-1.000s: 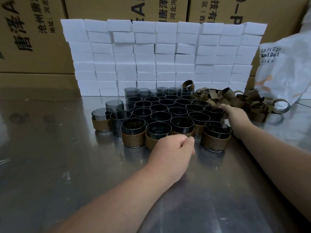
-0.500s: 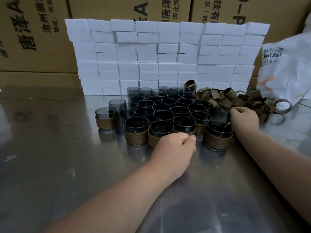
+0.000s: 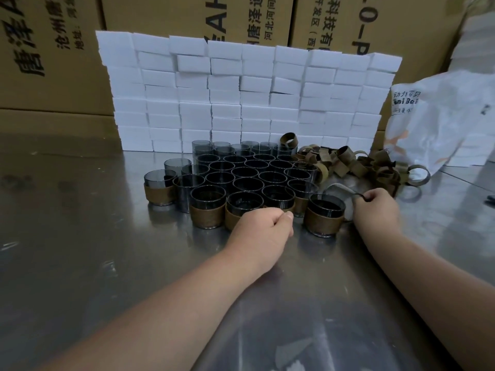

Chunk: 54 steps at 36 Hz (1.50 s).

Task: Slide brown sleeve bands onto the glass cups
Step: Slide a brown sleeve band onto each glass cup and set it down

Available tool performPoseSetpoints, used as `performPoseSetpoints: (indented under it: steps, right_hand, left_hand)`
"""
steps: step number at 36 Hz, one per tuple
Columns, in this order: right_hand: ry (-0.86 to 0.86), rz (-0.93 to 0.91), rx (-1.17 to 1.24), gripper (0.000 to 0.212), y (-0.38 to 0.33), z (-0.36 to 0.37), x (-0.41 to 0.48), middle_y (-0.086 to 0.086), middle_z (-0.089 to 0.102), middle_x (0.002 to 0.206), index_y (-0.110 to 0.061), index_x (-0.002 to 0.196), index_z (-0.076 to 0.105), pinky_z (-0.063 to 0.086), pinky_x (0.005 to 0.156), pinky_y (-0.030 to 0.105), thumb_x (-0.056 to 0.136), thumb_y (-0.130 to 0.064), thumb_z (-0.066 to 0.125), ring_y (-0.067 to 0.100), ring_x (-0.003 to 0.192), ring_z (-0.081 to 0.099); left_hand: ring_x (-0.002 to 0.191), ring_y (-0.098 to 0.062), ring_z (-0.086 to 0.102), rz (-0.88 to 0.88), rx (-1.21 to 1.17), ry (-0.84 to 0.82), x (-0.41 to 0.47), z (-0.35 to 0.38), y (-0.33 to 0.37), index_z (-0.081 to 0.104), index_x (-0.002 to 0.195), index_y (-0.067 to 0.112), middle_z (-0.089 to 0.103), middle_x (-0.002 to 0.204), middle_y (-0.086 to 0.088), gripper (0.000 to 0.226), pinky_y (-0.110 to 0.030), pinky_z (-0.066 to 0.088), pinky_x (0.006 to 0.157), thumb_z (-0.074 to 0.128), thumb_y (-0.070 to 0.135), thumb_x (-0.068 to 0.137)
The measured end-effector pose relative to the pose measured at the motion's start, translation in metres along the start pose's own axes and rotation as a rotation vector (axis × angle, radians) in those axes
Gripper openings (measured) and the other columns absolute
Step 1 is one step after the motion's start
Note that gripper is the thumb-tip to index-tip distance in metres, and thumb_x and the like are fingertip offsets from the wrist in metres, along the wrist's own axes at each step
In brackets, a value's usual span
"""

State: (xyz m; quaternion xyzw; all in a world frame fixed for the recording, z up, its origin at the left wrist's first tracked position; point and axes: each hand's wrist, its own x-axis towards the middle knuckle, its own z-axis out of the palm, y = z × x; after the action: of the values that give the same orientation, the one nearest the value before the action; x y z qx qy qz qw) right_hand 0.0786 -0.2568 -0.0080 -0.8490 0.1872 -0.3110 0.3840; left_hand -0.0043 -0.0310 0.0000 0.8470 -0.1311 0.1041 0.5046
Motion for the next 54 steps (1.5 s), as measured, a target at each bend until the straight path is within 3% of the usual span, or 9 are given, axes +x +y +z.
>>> performPoseSetpoints:
  steps: [6,12,15,19,27,38,43,49,54]
  right_hand:
    - [0.238,0.1,0.222,0.037,0.008,-0.008,0.002,0.005,0.045,0.064,-0.005,0.077,0.051,0.026,0.055,0.032,0.094,-0.036,0.043,0.028,0.069,0.045]
    - [0.255,0.075,0.583,0.028,-0.027,-0.02,-0.013,-0.006,0.053,0.075,-0.019,0.085,0.055,0.036,0.063,0.027,0.097,-0.037,0.037,0.013,0.068,0.047]
    - [0.207,-0.081,0.669,0.034,-0.045,-0.028,-0.029,-0.01,0.05,0.066,-0.02,0.066,0.05,0.036,0.057,0.024,0.095,-0.034,0.039,0.006,0.061,0.045]
    - [0.129,-0.441,0.634,0.039,-0.062,-0.035,-0.059,-0.001,0.053,0.062,-0.003,0.065,0.052,0.037,0.054,0.016,0.093,-0.026,0.035,-0.003,0.055,0.043]
    - [-0.03,-0.772,0.508,0.051,-0.075,-0.022,-0.09,0.022,0.059,0.074,0.009,0.078,0.06,0.048,0.063,0.043,0.092,-0.031,0.031,0.034,0.071,0.056]
    - [-0.234,-0.671,0.467,0.045,-0.074,-0.019,-0.088,0.02,0.061,0.083,0.007,0.083,0.061,0.048,0.072,0.055,0.093,-0.032,0.04,0.035,0.081,0.059]
    - [-0.108,-0.61,0.483,0.029,-0.076,-0.02,-0.088,-0.012,0.052,0.068,-0.032,0.062,0.053,0.039,0.064,0.017,0.087,-0.042,0.041,-0.003,0.068,0.05]
    - [-0.047,-0.391,0.64,0.027,-0.073,-0.021,-0.075,-0.018,0.048,0.054,-0.029,0.065,0.044,0.036,0.055,0.022,0.08,-0.027,0.066,-0.001,0.052,0.041]
    - [-0.073,-0.366,0.697,0.035,-0.075,-0.026,-0.069,-0.015,0.04,0.053,-0.028,0.068,0.034,0.035,0.052,0.026,0.079,-0.008,0.061,0.008,0.05,0.037]
  left_hand:
    - [0.047,-0.007,0.042,0.023,0.017,-0.009,-0.002,-0.001,0.001,0.056,0.058,0.022,0.059,0.062,-0.005,0.039,-0.028,0.038,0.056,0.044,0.037,0.092]
    - [0.055,-0.003,0.046,0.063,-0.032,0.007,-0.001,-0.003,0.003,0.06,0.072,0.024,0.062,0.069,0.006,0.022,-0.027,0.041,0.059,0.049,0.034,0.088]
    - [0.059,0.004,0.047,0.096,-0.101,-0.02,-0.002,-0.003,0.006,0.058,0.095,0.036,0.054,0.068,0.025,0.008,-0.02,0.041,0.064,0.055,0.034,0.087]
    - [0.064,0.0,0.051,0.152,-0.084,-0.063,-0.006,-0.002,0.01,0.03,0.136,0.043,0.048,0.098,0.026,0.075,-0.025,0.051,0.07,0.058,0.053,0.068]
    - [0.089,0.009,0.054,0.325,-0.268,0.042,-0.008,0.002,0.016,0.036,0.108,0.066,0.052,0.111,0.014,0.063,-0.004,0.039,0.064,0.068,0.056,0.054]
    - [0.112,0.005,0.054,0.347,-0.382,0.12,-0.013,0.001,0.02,0.024,0.124,0.054,0.053,0.123,0.026,0.082,-0.021,0.046,0.095,0.07,0.044,0.057]
    - [0.118,-0.007,0.051,0.325,-0.273,0.324,-0.013,-0.004,0.026,0.027,0.119,0.056,0.047,0.13,0.006,0.08,-0.033,0.044,0.101,0.07,0.052,0.051]
    - [0.096,0.032,0.033,0.251,-0.043,0.548,-0.003,-0.006,0.015,0.024,0.131,0.047,0.029,0.105,0.026,0.089,0.013,0.02,0.076,0.074,0.048,0.058]
    - [0.091,-0.001,0.045,0.199,0.094,0.528,-0.004,-0.005,0.013,0.025,0.134,0.047,0.021,0.109,0.016,0.087,0.006,0.022,0.074,0.077,0.029,0.068]
